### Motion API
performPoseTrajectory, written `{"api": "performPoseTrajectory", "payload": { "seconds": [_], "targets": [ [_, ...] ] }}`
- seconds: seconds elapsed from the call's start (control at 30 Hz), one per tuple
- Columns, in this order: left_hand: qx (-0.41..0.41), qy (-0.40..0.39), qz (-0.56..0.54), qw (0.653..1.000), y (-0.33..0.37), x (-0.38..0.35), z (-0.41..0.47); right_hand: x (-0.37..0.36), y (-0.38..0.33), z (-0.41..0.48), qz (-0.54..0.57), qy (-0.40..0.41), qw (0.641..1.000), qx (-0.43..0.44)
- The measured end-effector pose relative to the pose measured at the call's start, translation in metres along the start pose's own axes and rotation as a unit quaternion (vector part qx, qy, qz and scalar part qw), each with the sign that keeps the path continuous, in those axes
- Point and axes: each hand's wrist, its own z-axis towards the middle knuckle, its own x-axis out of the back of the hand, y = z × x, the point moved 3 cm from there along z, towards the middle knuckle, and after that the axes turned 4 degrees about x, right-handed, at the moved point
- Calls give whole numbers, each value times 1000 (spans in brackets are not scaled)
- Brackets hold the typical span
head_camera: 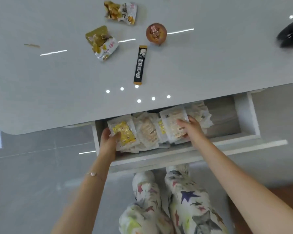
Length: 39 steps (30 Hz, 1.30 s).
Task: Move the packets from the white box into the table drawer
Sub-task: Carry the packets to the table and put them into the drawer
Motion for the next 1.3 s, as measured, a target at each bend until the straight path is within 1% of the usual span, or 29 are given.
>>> {"api": "performPoseTrajectory", "payload": {
  "seconds": [0.1,0.17,0.23,0.33,0.4,0.5,0.6,0.63,0.7,0.8,0.87,0.93,1.07,1.13,1.2,1.3],
  "targets": [
    [-23,51,47,997,3,-1,2,-5,8,10,-19,0,1000,-9],
    [-37,70,84,993,8,-4,-8,-5,7,6,-70,10,997,15],
    [-67,83,142,984,15,-3,-25,-3,-2,-5,-135,16,990,44],
    [-120,85,190,971,31,4,-60,3,-28,-42,-194,27,978,76],
    [-133,71,193,969,48,8,-100,8,-55,-74,-237,34,964,115],
    [-167,56,194,965,80,14,-174,13,-107,-138,-294,3,938,185],
    [-219,53,238,945,119,22,-262,15,-166,-210,-339,-25,905,256],
    [-246,56,265,931,132,27,-291,15,-187,-235,-360,-28,888,283],
    [-293,78,332,893,155,37,-345,13,-229,-286,-432,-34,841,324],
    [-293,133,416,851,185,61,-414,6,-281,-353,-524,-57,763,373],
    [-312,174,441,823,205,78,-456,-2,-311,-390,-555,-69,721,409],
    [-317,207,451,808,220,101,-487,-16,-338,-422,-578,-80,675,451],
    [-282,242,454,810,231,152,-529,-56,-375,-473,-617,-111,595,503],
    [-260,263,455,810,227,179,-547,-83,-385,-496,-644,-117,543,527],
    [-237,289,436,819,218,206,-563,-112,-389,-519,-669,-128,490,544],
    [-212,333,390,832,197,246,-585,-157,-383,-555,-680,-157,430,573]
  ]
}}
